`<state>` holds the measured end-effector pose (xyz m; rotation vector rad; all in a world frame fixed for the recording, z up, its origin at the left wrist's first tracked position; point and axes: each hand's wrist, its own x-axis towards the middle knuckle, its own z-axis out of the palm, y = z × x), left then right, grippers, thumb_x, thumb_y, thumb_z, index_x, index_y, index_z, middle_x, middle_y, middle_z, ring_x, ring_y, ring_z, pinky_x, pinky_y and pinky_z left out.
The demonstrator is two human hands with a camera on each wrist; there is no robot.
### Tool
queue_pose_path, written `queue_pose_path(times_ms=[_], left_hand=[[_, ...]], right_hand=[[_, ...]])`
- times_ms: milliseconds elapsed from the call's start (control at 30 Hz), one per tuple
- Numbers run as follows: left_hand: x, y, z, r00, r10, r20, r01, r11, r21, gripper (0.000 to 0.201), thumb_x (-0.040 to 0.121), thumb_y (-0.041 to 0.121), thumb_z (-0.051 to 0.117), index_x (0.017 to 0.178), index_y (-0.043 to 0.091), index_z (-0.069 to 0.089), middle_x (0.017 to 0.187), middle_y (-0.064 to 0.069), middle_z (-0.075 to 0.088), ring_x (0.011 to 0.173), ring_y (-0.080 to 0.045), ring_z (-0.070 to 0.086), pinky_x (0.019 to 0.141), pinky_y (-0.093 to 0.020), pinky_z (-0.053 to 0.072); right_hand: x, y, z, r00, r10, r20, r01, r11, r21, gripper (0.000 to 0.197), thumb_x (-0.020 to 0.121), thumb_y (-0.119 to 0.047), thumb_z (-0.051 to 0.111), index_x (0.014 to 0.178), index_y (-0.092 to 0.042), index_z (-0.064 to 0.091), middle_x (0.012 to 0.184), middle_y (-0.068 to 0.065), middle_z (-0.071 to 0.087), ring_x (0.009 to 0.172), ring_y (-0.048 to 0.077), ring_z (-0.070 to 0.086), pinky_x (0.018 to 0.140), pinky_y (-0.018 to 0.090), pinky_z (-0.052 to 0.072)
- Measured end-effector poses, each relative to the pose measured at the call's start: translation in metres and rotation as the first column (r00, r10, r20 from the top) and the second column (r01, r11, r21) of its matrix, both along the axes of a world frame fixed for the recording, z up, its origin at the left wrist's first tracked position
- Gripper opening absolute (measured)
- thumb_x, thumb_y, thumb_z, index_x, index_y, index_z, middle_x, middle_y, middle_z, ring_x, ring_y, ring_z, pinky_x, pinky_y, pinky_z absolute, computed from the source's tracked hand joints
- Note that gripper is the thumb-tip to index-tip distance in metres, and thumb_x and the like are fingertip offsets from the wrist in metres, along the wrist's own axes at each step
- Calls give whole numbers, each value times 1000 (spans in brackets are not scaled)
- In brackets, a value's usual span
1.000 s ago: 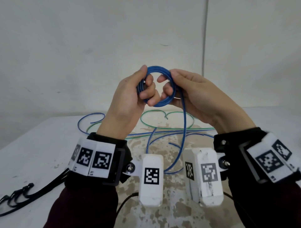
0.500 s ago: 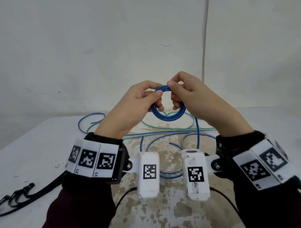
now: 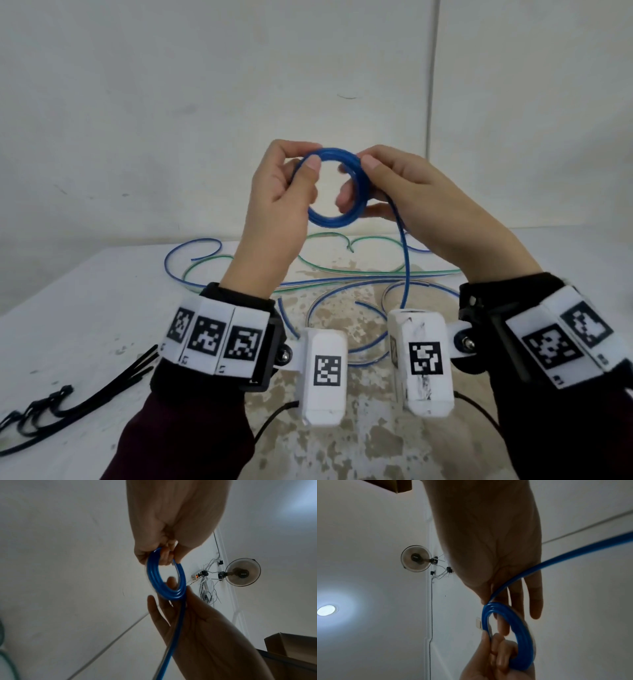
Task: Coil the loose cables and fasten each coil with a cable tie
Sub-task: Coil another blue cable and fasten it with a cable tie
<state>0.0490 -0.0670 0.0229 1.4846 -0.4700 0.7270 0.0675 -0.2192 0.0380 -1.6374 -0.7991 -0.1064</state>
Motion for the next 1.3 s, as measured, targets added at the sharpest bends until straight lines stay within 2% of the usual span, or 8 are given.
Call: queue_pose_path(times_ms=[100, 200, 433, 633, 733, 867, 1067, 1300], left_hand=[[1, -3, 0, 999, -37, 20, 39, 989, -142, 10, 97, 9, 44, 98, 12, 53, 59, 15, 47, 55, -4, 36, 62, -18, 36], [-2, -8, 2, 988, -146, -54, 133, 971, -200, 14, 98, 3, 39, 96, 10, 52, 59, 6, 43, 52, -9, 37, 60, -23, 35], [-5, -6, -3, 995, -67, -70, 85, 950, 299, 19, 96, 6, 48, 114, 6, 49, 70, -1, 56, 55, -14, 50, 62, -24, 46], [-7, -13, -6, 992, -122, -42, 129, 918, 374, 19, 94, 10, 52, 112, 17, 51, 74, -17, 49, 60, -15, 48, 64, -25, 45], [-6, -11, -5, 989, -132, -63, 146, 923, 357, 16, 95, 8, 50, 107, 18, 53, 66, -3, 48, 60, -13, 44, 62, -24, 41], [-4, -6, -3, 999, -40, -10, 41, 939, 342, 11, 95, 12, 46, 104, 15, 53, 70, -10, 47, 62, -12, 40, 64, -27, 38], [-2, 1, -2, 995, 88, 44, -93, 989, 113, 12, 98, 9, 45, 107, 11, 52, 67, 4, 47, 60, -8, 41, 64, -21, 39], [-3, 5, 3, 953, -235, -190, 246, 968, 38, 14, 88, 10, 49, 102, 11, 52, 54, 4, 43, 49, -16, 42, 57, -23, 39]], right_hand=[[0, 1, -1, 992, 110, -58, -108, 994, 30, 35, 105, -20, 29, 103, -5, 60, 80, 4, 67, 88, 19, 66, 93, 33, 52], [0, -1, 3, 988, 132, -80, -126, 989, 80, 35, 105, -20, 27, 88, -7, 55, 60, -4, 47, 69, 16, 58, 86, 30, 50], [-6, -10, 5, 999, -20, -38, 13, 985, -171, 32, 104, -22, 32, 85, -6, 53, 52, -10, 37, 50, 10, 40, 68, 28, 50], [-8, -16, 6, 994, -76, -80, 64, 988, -143, 19, 102, -28, 39, 93, -11, 43, 57, -6, 40, 50, 11, 37, 64, 28, 51], [-7, -15, 5, 993, -39, -113, 25, 992, -125, 19, 102, -26, 38, 92, -11, 43, 60, -2, 37, 51, 12, 36, 62, 26, 48], [-3, -7, 2, 994, 2, -113, -8, 998, -56, 20, 104, -22, 35, 97, -9, 49, 63, 0, 50, 63, 15, 52, 71, 29, 51], [1, -6, 1, 985, 97, -143, -100, 995, -12, 35, 105, -21, 30, 104, -9, 63, 82, 5, 69, 86, 18, 65, 91, 39, 53], [5, -6, 1, 976, 99, -193, -89, 994, 62, 35, 105, -19, 29, 82, -8, 54, 56, -4, 46, 59, 13, 53, 68, 22, 47]])
